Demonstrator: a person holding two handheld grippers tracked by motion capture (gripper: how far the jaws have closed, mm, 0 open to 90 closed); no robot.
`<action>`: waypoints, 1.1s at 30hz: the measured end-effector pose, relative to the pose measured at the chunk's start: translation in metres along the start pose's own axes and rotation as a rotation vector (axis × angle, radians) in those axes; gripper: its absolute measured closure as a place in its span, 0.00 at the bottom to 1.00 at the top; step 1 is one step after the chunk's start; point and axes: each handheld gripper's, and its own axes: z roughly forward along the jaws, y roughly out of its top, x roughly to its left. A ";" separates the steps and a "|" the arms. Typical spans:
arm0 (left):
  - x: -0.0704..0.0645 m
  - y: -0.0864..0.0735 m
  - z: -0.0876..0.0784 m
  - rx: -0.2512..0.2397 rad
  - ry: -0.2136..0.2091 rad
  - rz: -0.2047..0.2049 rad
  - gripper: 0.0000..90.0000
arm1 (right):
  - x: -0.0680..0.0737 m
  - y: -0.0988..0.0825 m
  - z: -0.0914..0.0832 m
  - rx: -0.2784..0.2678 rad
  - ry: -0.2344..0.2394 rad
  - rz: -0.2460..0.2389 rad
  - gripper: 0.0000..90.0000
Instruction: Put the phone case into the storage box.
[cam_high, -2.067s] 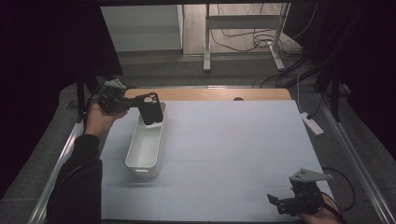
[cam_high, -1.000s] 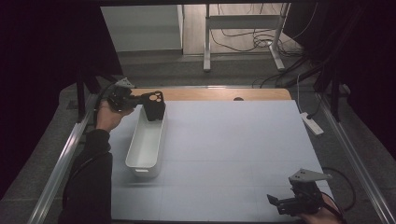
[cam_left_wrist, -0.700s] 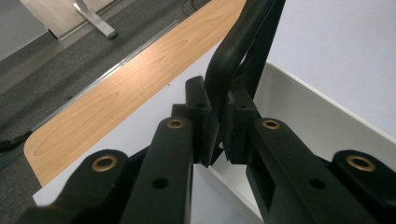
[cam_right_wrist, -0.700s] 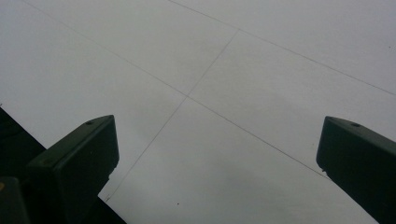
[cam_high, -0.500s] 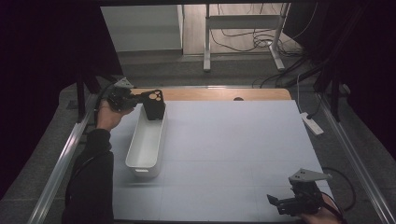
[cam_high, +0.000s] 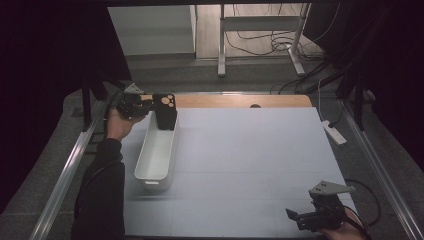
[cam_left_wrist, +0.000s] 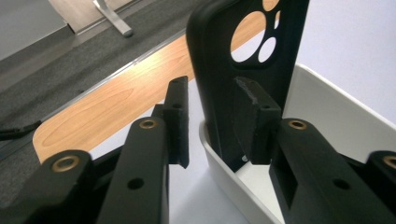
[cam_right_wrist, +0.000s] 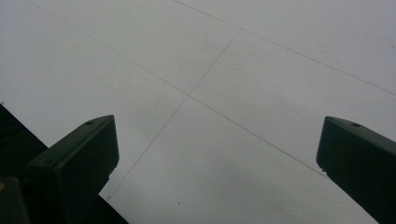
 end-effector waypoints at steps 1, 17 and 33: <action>0.000 0.000 0.000 -0.002 -0.003 -0.006 0.72 | 0.000 0.000 0.000 -0.001 0.000 0.000 0.00; -0.003 -0.011 -0.012 -0.004 -0.058 -0.149 0.47 | 0.000 0.000 -0.001 -0.011 -0.005 0.004 0.00; -0.013 -0.014 -0.020 -0.008 -0.090 -0.198 0.22 | 0.000 0.000 -0.001 -0.016 -0.008 -0.002 0.00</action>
